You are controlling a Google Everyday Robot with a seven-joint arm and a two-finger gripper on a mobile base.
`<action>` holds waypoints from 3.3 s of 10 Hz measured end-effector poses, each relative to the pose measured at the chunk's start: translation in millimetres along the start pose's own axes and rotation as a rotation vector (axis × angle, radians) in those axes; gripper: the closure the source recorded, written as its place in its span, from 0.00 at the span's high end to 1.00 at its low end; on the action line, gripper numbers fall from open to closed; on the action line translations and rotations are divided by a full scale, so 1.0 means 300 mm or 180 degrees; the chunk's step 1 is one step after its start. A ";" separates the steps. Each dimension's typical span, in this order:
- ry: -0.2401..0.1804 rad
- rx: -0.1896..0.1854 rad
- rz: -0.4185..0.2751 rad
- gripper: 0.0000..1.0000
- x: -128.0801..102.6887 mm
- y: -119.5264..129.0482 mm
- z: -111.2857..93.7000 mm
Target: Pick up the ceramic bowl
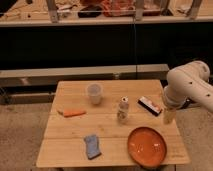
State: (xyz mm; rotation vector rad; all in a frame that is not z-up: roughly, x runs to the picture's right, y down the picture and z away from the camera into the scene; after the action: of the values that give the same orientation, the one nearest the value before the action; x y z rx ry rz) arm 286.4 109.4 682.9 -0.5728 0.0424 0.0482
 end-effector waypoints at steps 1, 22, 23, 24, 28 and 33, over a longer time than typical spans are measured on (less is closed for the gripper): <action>0.0001 0.0001 -0.0006 0.80 0.002 0.003 0.002; 0.0072 -0.0101 -0.1436 0.80 -0.016 0.347 0.205; 0.0077 -0.0104 -0.1512 0.80 -0.016 0.352 0.217; 0.0079 -0.0109 -0.1642 0.80 -0.024 0.358 0.229; 0.0084 -0.0128 -0.1892 0.80 -0.036 0.378 0.257; 0.0065 -0.0128 -0.2154 0.80 -0.052 0.404 0.333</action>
State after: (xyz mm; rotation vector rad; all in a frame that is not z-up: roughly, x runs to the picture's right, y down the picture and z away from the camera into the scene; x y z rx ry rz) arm 266.6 264.7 702.2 -0.6039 -0.1339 -0.6158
